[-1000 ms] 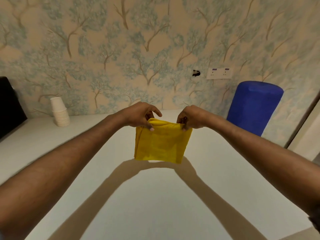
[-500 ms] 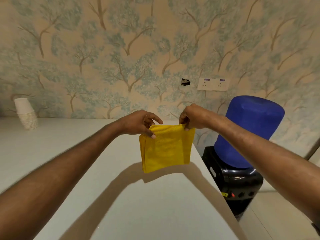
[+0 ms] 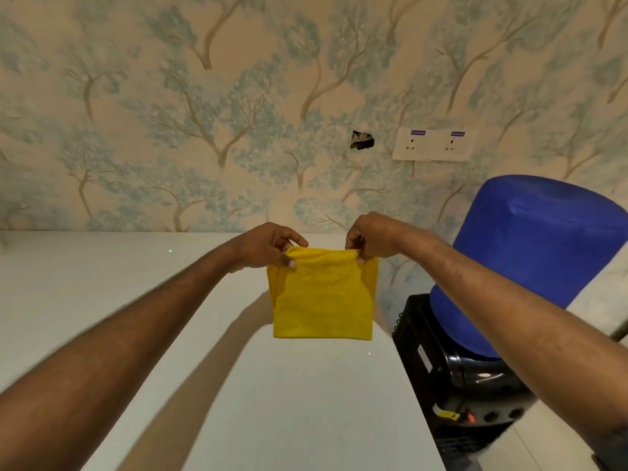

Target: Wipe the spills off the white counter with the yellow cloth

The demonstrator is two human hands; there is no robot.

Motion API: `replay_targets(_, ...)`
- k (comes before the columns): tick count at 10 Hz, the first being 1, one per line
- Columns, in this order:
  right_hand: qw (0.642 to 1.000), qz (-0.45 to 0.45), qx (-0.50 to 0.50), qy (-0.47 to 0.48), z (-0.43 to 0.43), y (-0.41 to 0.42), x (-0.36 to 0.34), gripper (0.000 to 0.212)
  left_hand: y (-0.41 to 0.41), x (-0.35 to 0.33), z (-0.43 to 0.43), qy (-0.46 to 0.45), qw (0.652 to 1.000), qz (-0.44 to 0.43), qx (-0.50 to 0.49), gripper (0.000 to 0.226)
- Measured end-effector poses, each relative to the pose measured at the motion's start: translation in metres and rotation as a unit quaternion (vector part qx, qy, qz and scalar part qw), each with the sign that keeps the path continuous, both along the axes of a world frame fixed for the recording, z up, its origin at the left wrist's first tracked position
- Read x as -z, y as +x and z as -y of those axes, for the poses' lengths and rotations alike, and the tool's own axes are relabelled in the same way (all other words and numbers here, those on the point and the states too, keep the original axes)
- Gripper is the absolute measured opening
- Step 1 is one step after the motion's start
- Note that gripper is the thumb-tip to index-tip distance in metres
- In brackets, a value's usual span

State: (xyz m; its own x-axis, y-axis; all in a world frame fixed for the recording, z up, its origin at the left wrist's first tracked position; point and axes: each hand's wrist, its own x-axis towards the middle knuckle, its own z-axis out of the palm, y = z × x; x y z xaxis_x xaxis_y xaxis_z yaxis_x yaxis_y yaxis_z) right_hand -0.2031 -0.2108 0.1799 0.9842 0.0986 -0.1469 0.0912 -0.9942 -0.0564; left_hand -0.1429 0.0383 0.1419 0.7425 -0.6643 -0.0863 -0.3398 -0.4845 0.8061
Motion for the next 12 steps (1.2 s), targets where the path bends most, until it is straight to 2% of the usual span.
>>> replay_targets(1, 1.0, 0.008, 0.01, 0.009, 0.011, 0.038, 0.028, 0.03, 0.034, 0.025, 0.018, 0.03, 0.999, 0.033, -0.029, 0.045)
replay_targets(2, 0.998, 0.044, 0.032, 0.032, 0.023, 0.089, 0.08, 0.032, 0.077, 0.067, 0.043, 0.068, 0.986, 0.12, -0.096, 0.043)
replay_targets(3, 0.986, 0.106, 0.076, 0.102, 0.024, 0.107, 0.135, 0.038, 0.083, 0.109, 0.056, 0.066, 0.97, 0.178, -0.152, 0.045)
replay_targets(4, 0.972, 0.135, 0.088, 0.17, 0.017, 0.099, 0.171, 0.04, 0.072, 0.135, 0.062, 0.054, 0.96, 0.235, -0.142, 0.043)
replay_targets(5, 0.988, 0.071, 0.036, 0.133, -0.002, 0.068, 0.215, 0.057, 0.049, 0.165, 0.069, 0.143, 0.953, 0.25, -0.095, 0.051)
replay_targets(6, 0.995, 0.057, 0.031, 0.079, -0.008, 0.056, 0.231, 0.065, 0.038, 0.182, 0.072, 0.231, 0.939, 0.243, -0.082, 0.06)
replay_targets(7, 0.992, 0.094, 0.049, 0.07, -0.01, 0.057, 0.236, 0.065, 0.041, 0.192, 0.072, 0.24, 0.926, 0.277, -0.091, 0.061)
replay_targets(9, 0.991, 0.107, 0.062, 0.059, -0.012, 0.063, 0.237, 0.066, 0.052, 0.195, 0.072, 0.237, 0.925, 0.286, -0.082, 0.061)
replay_targets(11, 0.99, 0.103, 0.082, 0.054, -0.016, 0.056, 0.22, 0.066, 0.047, 0.177, 0.066, 0.22, 0.946, 0.233, -0.057, 0.059)
replay_targets(12, 0.976, 0.178, 0.108, 0.061, -0.029, 0.035, 0.199, 0.073, 0.031, 0.154, 0.045, 0.211, 0.956, 0.199, -0.052, 0.058)
